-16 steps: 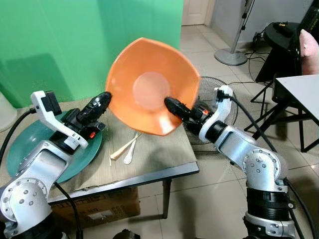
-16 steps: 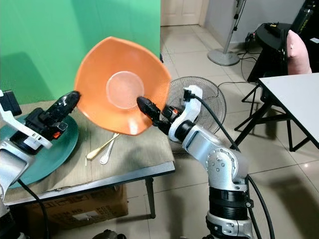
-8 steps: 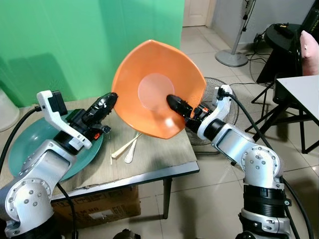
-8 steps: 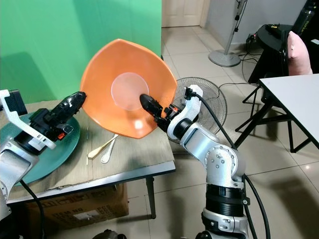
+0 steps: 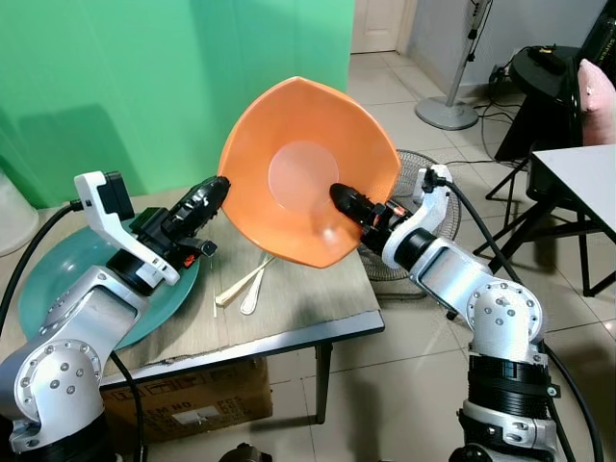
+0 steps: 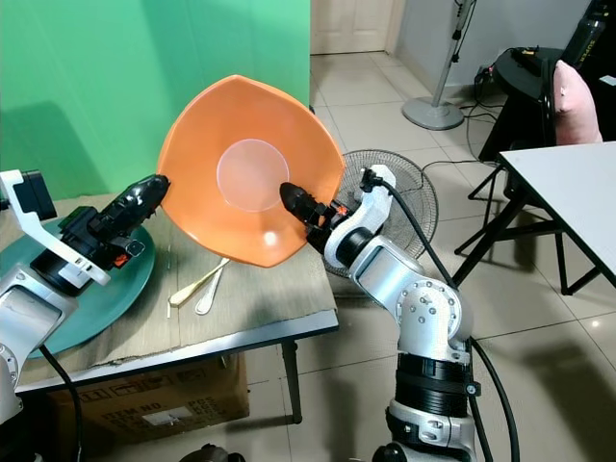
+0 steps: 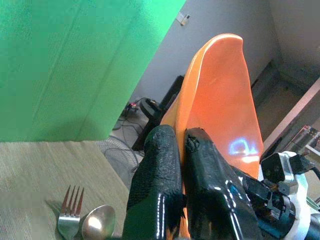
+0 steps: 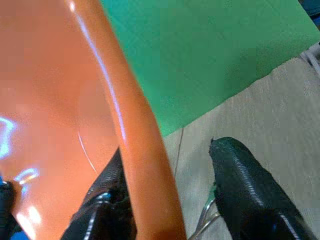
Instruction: Setting the table
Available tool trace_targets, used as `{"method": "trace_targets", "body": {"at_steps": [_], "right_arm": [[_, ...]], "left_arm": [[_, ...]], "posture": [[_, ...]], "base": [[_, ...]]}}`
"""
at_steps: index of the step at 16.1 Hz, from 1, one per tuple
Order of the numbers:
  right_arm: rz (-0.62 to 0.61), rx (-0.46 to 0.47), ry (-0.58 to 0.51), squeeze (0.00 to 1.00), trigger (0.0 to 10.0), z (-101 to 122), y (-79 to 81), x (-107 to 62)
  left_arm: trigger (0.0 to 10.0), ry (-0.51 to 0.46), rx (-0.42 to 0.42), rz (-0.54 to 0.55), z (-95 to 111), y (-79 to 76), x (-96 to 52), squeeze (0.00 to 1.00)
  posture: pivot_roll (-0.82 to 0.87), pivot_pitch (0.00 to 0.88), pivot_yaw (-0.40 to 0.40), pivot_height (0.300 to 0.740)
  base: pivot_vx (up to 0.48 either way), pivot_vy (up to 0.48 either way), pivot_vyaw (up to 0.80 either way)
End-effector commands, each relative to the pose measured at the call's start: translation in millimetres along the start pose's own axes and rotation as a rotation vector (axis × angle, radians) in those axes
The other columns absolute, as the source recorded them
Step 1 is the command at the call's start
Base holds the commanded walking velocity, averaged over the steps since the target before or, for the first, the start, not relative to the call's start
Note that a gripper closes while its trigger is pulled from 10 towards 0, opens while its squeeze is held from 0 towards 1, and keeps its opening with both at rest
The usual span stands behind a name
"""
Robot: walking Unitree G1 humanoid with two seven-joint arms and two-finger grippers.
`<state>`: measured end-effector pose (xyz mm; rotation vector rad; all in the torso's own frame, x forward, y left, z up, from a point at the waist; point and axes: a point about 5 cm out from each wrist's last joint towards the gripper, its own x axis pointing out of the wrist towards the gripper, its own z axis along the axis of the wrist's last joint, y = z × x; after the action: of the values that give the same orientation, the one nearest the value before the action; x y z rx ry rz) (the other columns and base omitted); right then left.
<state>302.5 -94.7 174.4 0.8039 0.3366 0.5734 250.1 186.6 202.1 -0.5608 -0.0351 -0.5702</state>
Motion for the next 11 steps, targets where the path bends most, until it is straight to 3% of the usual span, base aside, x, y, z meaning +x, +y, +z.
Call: {"method": "trace_targets", "body": {"at_steps": [1,8,9,10,11], "right_arm": [[0.018,0.022,0.005,0.0,0.0,2,3.9,2.8],[0.086,0.08,-0.001,0.0,0.0,3,11.5,6.3],[0.085,0.082,-0.004,0.0,0.0,4,11.0,6.2],[0.085,0.086,-0.007,0.0,0.0,4,10.5,6.0],[0.086,0.087,-0.011,0.0,0.0,5,10.5,5.7]], "left_arm": [[0.0,-0.018,0.014,-0.042,4,-4.5,3.0,0.0],[0.0,-0.025,0.032,0.018,10,4.9,0.5,0.0],[1.0,-0.017,0.029,0.026,10,5.7,1.5,0.0],[3.3,-0.01,0.026,0.029,8,6.2,2.8,0.0],[4.0,-0.008,0.027,0.032,8,6.4,3.8,0.0]], "posture": [[-0.04,0.0,0.064,0.74],[-0.03,0.0,0.072,0.74],[-0.03,0.0,0.072,0.74],[-0.03,0.0,0.072,0.74],[-0.04,0.0,0.078,0.74]], "base": [[0.0,0.0,0.0],[0.0,0.0,0.0],[0.0,0.0,0.0],[0.0,0.0,0.0],[0.0,0.0,0.0]]}}
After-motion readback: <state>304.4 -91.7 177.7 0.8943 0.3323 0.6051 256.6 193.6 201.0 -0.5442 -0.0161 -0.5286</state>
